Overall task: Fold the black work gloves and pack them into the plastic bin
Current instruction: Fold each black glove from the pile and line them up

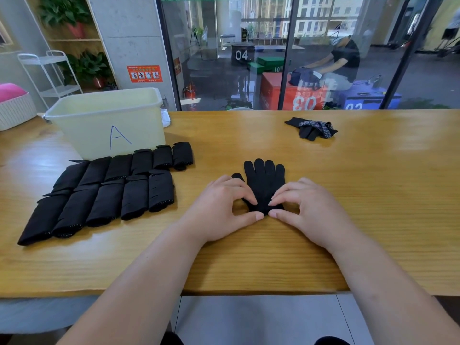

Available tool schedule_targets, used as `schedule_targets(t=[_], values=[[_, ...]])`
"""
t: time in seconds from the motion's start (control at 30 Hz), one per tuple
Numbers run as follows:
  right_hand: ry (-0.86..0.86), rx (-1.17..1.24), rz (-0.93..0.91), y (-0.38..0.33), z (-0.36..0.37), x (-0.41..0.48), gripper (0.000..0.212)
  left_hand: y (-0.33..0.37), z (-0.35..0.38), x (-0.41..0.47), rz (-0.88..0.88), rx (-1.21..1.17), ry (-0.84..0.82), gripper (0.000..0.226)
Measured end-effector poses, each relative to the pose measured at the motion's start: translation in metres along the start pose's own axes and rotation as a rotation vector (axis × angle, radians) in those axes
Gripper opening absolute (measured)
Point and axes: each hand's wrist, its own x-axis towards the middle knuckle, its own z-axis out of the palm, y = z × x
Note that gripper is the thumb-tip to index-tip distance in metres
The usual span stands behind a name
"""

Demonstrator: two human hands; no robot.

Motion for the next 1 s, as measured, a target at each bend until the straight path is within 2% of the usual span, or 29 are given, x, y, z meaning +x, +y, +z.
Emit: schedule_targets(t=[0.13, 0.23, 0.37, 0.53, 0.67, 0.77, 0.83, 1.0], values=[[0.017, -0.090, -0.013, -0.0048, 0.0024, 0.0017, 0.020, 0.0004, -0.0004, 0.0002, -0.004, 0.024, -0.009, 0.038], [0.047, -0.021, 0.007, -0.0045, 0.0026, 0.0009, 0.015, 0.0008, 0.0001, 0.0005, 0.015, 0.044, 0.017, 0.039], [0.056, 0.081, 0.037, -0.0030, 0.0023, 0.0006, 0.011, 0.0011, 0.0025, 0.0034, 0.012, 0.092, 0.087, 0.019], [0.036, 0.080, 0.030, -0.0012, 0.0006, -0.0017, 0.030, 0.0011, 0.0020, 0.0030, -0.022, 0.087, 0.124, 0.006], [0.072, 0.054, 0.103, -0.0004, 0.0022, 0.0017, 0.016, 0.0032, 0.0018, 0.0016, -0.083, 0.033, 0.129, 0.008], [0.099, 0.128, 0.194, -0.0017, 0.0027, 0.0018, 0.017, 0.0049, 0.0038, 0.0031, -0.123, -0.026, 0.122, 0.007], [0.129, 0.204, 0.243, -0.0035, 0.0034, 0.0025, 0.024, 0.0057, 0.0049, 0.0043, -0.152, -0.055, 0.126, 0.008], [0.130, 0.218, 0.260, -0.0058, 0.0068, 0.0064, 0.050, 0.0053, 0.0058, 0.0050, -0.224, -0.134, 0.148, 0.033]])
